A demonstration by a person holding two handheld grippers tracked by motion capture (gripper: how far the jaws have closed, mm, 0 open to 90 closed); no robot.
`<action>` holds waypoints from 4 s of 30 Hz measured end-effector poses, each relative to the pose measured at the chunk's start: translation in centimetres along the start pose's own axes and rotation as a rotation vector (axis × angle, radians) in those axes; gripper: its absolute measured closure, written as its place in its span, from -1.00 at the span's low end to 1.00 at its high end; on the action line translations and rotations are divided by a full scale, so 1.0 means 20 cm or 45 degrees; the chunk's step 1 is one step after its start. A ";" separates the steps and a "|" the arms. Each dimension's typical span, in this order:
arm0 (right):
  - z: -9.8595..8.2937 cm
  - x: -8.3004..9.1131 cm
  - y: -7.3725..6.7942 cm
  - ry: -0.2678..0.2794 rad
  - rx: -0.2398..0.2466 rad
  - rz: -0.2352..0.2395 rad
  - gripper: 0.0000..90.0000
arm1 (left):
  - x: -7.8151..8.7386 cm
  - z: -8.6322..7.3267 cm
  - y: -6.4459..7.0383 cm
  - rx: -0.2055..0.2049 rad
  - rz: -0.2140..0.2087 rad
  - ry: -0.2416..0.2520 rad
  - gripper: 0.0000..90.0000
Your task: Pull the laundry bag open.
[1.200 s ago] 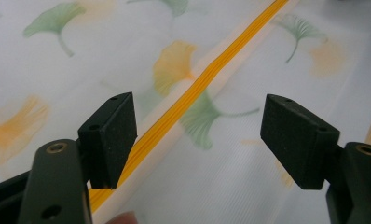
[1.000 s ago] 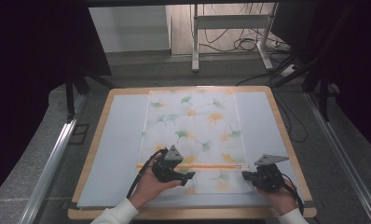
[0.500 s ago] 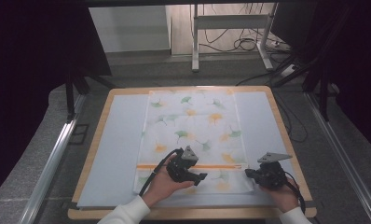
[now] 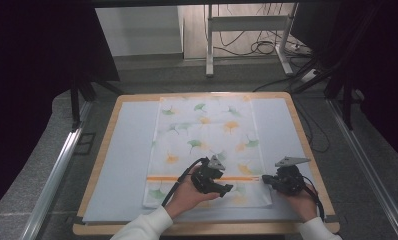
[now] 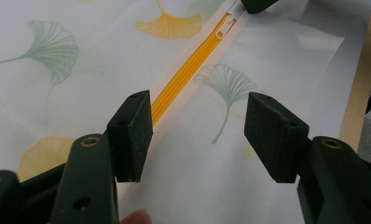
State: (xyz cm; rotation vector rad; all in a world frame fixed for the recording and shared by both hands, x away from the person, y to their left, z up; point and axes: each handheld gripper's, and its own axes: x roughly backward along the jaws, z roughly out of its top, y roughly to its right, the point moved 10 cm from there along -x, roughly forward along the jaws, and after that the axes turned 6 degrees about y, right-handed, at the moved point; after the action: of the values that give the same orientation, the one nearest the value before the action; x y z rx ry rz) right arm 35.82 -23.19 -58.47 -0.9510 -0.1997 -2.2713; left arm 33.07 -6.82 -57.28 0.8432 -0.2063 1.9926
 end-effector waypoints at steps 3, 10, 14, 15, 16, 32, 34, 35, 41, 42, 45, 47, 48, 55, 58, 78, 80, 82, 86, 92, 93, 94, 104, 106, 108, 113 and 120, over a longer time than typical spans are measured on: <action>0.00 0.00 0.00 0.000 -0.002 -0.001 0.98 | -0.03 0.02 0.02 0.012 -0.018 -0.004 -0.04; -0.01 0.01 0.00 0.001 -0.003 -0.003 0.98 | -0.10 0.08 0.06 0.048 -0.072 0.001 -0.03; -0.02 0.01 0.01 -0.002 -0.002 -0.005 0.98 | -0.16 0.12 0.07 0.051 -0.089 -0.008 -0.02; -0.02 0.01 0.01 -0.002 0.000 -0.004 0.98 | -0.17 0.13 0.07 0.043 -0.086 -0.011 -0.01; -0.02 0.01 0.01 -0.002 0.000 -0.004 0.98 | -0.18 0.13 0.07 0.038 -0.083 -0.014 -0.01; -0.03 0.01 0.01 0.015 -0.005 -0.003 0.98 | -0.32 0.16 0.07 0.077 -0.136 -0.069 0.19; -0.03 0.01 0.01 0.014 -0.009 -0.002 0.98 | -0.34 0.16 0.07 0.072 -0.142 -0.074 0.22; -0.03 0.01 0.01 0.010 -0.009 -0.004 0.98 | -0.35 0.17 0.08 0.074 -0.149 -0.075 0.23; -0.04 0.01 0.01 0.014 -0.011 0.004 0.98 | -0.38 0.19 0.08 0.059 -0.164 -0.093 0.29; -0.04 0.01 0.01 0.013 -0.010 0.005 0.98 | -0.38 0.19 0.09 0.067 -0.173 -0.097 0.30; -0.04 0.01 0.01 0.014 -0.012 0.014 0.99 | -0.39 0.19 0.09 0.073 -0.185 -0.103 0.32; -0.04 0.02 0.01 0.008 -0.015 0.016 0.99 | -0.40 0.19 0.09 0.082 -0.184 -0.105 0.33; -0.04 0.02 0.01 0.006 -0.015 0.016 0.99 | -0.40 0.19 0.09 0.083 -0.184 -0.109 0.34; -0.05 0.01 0.01 0.014 -0.020 0.028 0.99 | -0.41 0.21 0.08 0.153 -0.237 -0.120 0.42; -0.05 0.01 0.01 0.014 -0.023 0.032 0.99 | -0.41 0.21 0.08 0.125 -0.225 -0.136 0.46; -0.05 0.01 0.02 0.019 -0.038 0.051 0.99 | -0.39 0.21 0.09 0.087 -0.220 -0.154 0.59; -0.05 0.01 0.02 0.019 -0.038 0.052 0.99 | -0.40 0.21 0.10 0.096 -0.233 -0.151 0.58; -0.05 0.01 0.02 0.019 -0.039 0.052 0.99 | -0.40 0.21 0.09 0.063 -0.196 -0.163 0.56; -0.05 0.01 0.02 0.020 -0.037 0.052 0.99 | -0.40 0.22 0.09 0.081 -0.220 -0.158 0.55; -0.05 0.01 0.02 0.021 -0.037 0.053 0.99 | -0.41 0.21 0.09 0.082 -0.229 -0.168 0.56; -0.05 0.01 0.02 0.021 -0.037 0.052 0.99 | -0.41 0.21 0.09 0.089 -0.237 -0.169 0.57; -0.05 0.01 0.02 0.021 -0.037 0.052 0.99 | -0.41 0.21 0.09 0.089 -0.237 -0.169 0.58; -0.05 0.01 0.02 0.022 -0.037 0.053 0.99 | -0.44 0.22 0.11 -0.010 -0.203 -0.193 0.72; -0.05 0.01 0.02 0.023 -0.035 0.052 0.99 | -0.44 0.22 0.12 -0.024 -0.192 -0.199 0.76; -0.05 0.01 0.02 0.023 -0.035 0.052 0.99 | -0.45 0.23 0.11 -0.034 -0.186 -0.211 0.81; -0.05 0.01 0.02 0.023 -0.033 0.052 0.99 | -0.45 0.23 0.10 -0.021 -0.195 -0.204 0.89; -0.05 0.01 0.02 0.023 -0.032 0.051 0.99 | -0.45 0.22 0.11 -0.075 -0.164 -0.200 0.97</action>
State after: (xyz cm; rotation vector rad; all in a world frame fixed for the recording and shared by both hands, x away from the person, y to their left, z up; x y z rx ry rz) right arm 35.30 -23.96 -59.14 -0.9388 -0.1431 -2.2499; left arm 36.33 -16.38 -59.22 0.9519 -0.2922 1.7935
